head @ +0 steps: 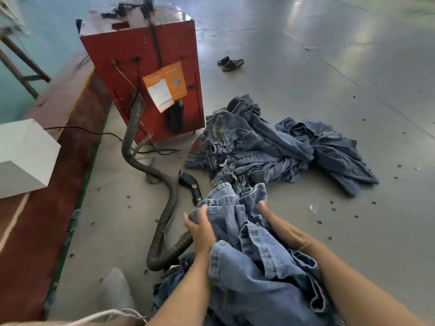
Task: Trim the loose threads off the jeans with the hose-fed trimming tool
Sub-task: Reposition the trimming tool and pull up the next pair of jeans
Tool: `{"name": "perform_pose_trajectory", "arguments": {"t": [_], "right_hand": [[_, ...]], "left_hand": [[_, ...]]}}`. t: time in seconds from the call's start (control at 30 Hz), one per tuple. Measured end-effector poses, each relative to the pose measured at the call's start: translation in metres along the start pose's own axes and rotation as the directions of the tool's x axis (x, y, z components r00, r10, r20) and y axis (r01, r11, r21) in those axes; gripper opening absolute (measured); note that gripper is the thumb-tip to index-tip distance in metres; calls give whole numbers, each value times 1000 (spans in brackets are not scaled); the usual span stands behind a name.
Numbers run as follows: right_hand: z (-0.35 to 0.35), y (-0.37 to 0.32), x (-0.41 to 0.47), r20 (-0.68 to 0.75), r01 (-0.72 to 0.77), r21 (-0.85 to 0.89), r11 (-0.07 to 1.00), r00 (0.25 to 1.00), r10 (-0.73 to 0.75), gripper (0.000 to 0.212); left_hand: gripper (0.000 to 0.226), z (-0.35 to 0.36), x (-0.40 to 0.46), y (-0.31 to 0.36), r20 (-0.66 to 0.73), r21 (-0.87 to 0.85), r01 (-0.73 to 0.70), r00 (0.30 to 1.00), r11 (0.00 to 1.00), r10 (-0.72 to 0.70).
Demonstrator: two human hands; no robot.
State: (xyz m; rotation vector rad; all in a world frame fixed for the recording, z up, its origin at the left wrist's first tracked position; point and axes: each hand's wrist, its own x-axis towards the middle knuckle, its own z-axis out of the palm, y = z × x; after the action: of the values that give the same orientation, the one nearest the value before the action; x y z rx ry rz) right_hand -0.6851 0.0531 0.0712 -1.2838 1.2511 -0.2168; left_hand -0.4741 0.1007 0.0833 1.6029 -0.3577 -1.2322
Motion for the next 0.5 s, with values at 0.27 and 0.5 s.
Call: {"name": "perform_pose_trajectory", "arguments": {"t": [0.27,0.5], "right_hand": [[53,48,-1,-67,-144,-697,702,988,136,100],[129,65,-13,-200,-205,-895,397,978,53,93]], "left_hand": [[76,11,20,-101,387,751,-168,896,639,-219],[77,-52,13,-140,218,886,-13,894,464,-392]]}}
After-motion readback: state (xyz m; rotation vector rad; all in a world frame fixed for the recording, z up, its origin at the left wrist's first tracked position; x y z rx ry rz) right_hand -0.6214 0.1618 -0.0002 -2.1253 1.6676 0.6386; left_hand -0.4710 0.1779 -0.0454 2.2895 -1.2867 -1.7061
